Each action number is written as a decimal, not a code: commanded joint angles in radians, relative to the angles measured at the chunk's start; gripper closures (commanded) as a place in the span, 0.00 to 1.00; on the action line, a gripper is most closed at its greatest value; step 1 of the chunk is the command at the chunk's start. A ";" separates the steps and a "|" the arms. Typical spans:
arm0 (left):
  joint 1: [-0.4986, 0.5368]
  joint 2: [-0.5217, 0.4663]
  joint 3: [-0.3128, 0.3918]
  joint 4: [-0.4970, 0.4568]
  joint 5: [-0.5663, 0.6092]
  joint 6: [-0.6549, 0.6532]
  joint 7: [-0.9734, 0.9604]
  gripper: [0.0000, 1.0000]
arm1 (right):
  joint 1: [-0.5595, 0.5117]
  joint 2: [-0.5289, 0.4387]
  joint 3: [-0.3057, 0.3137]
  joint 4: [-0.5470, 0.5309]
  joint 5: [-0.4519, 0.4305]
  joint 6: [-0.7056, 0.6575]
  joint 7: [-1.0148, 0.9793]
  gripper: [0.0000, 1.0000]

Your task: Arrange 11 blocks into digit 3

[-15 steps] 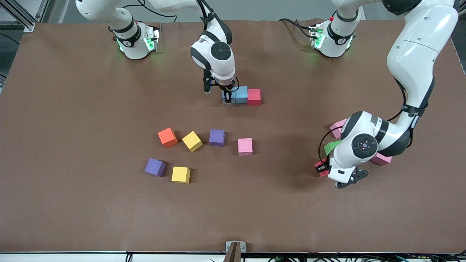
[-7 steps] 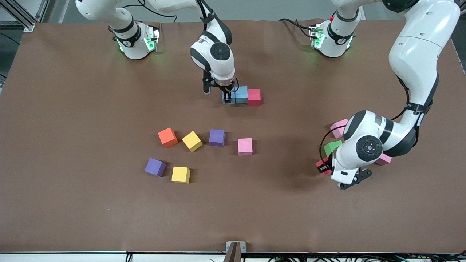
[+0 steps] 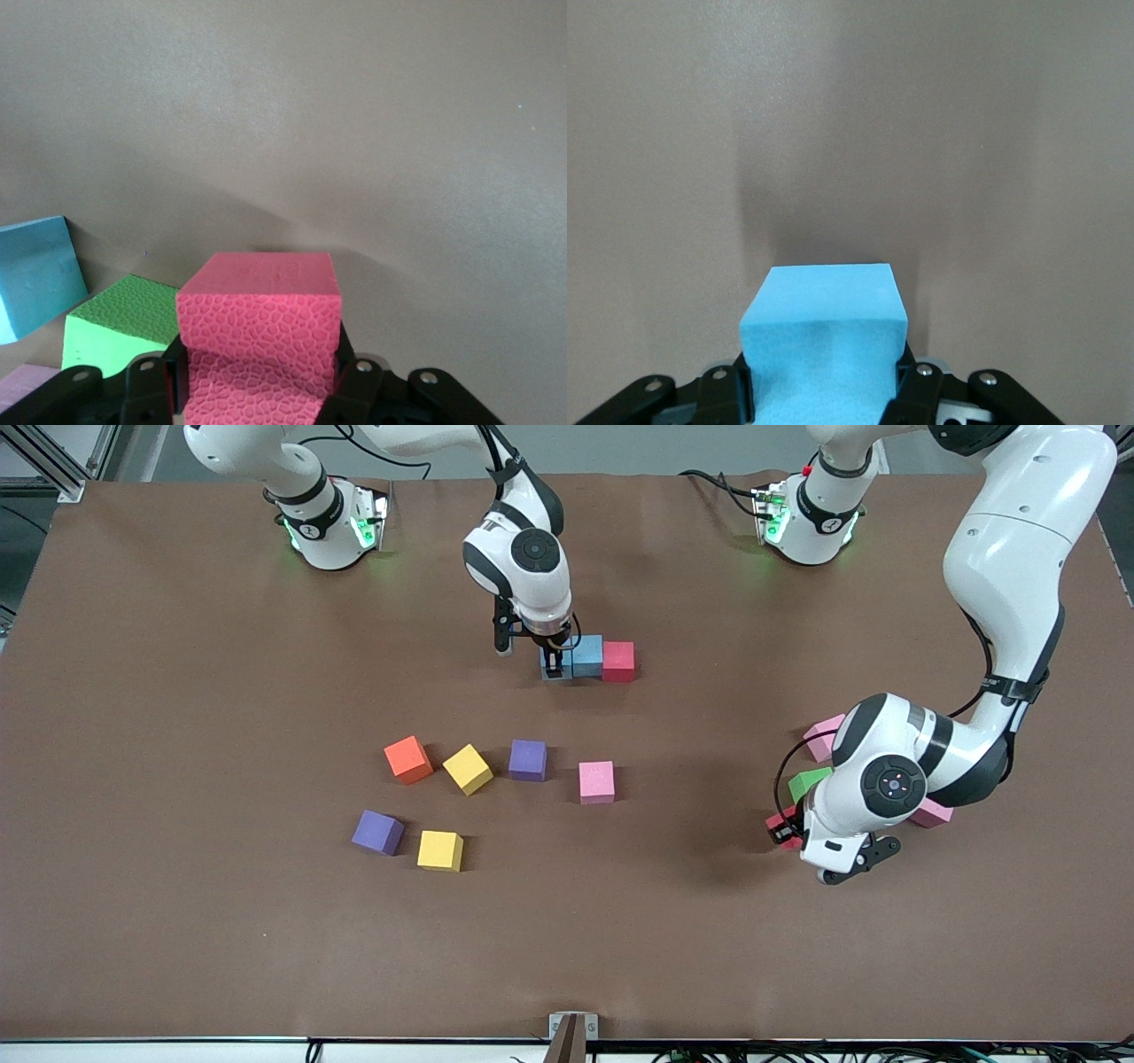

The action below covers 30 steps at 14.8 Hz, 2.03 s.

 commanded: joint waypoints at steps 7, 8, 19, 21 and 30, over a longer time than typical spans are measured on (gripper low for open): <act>-0.012 -0.007 0.007 0.005 -0.017 -0.016 -0.005 0.62 | 0.014 0.013 -0.009 -0.003 0.004 0.021 0.019 0.85; -0.012 -0.007 0.007 0.005 -0.015 -0.016 -0.005 0.62 | 0.014 0.013 -0.009 -0.003 0.004 0.021 0.019 0.79; -0.010 -0.007 0.008 0.007 -0.017 -0.016 -0.005 0.62 | 0.012 0.011 -0.009 0.002 -0.007 0.005 0.013 0.00; -0.010 -0.007 0.010 0.005 -0.015 -0.016 -0.005 0.62 | 0.011 0.010 -0.009 0.002 -0.007 0.001 0.012 0.00; -0.002 -0.007 0.010 0.007 -0.017 -0.016 -0.002 0.61 | 0.011 -0.048 -0.009 0.003 -0.007 -0.068 0.012 0.00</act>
